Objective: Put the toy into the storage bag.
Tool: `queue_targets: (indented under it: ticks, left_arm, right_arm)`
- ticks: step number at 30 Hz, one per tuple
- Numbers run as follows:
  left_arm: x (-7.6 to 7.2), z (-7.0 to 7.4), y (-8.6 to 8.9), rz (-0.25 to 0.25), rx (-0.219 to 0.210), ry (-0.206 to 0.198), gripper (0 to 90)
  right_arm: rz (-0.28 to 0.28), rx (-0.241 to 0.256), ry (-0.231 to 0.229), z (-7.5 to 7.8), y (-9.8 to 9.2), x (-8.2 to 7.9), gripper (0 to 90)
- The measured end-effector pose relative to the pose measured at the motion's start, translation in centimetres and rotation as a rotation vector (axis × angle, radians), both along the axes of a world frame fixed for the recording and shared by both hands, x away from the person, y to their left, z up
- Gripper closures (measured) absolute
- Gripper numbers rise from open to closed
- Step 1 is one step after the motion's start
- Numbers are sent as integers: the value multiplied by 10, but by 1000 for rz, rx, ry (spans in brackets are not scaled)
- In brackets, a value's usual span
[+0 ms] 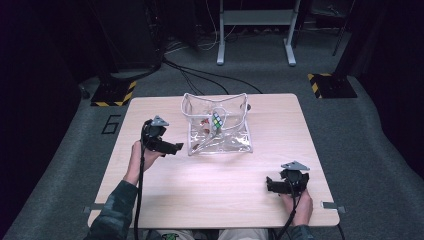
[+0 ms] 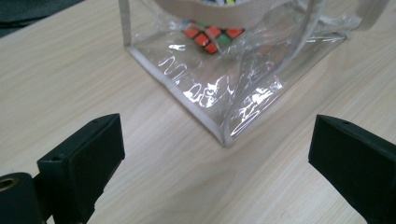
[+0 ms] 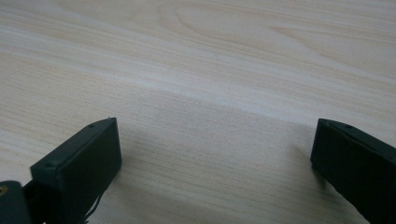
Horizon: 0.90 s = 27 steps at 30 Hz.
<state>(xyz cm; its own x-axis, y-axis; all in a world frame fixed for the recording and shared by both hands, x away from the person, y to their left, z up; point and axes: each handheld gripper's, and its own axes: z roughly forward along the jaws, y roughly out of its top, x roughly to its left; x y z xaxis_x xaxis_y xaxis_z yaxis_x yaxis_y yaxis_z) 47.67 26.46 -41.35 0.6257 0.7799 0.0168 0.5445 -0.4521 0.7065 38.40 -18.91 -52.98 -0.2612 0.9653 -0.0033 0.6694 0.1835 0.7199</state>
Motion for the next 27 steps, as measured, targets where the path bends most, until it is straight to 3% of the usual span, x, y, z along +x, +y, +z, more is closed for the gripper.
queue_targets:
  ticks: [12,27]
  left_arm:
    - [-11,-31,27,63,-22,44,36]
    - [-26,-58,56,135,-28,78,37]
  right_arm:
    - [0,0,0,0,0,0,10]
    - [-2,1,1,0,0,0,10]
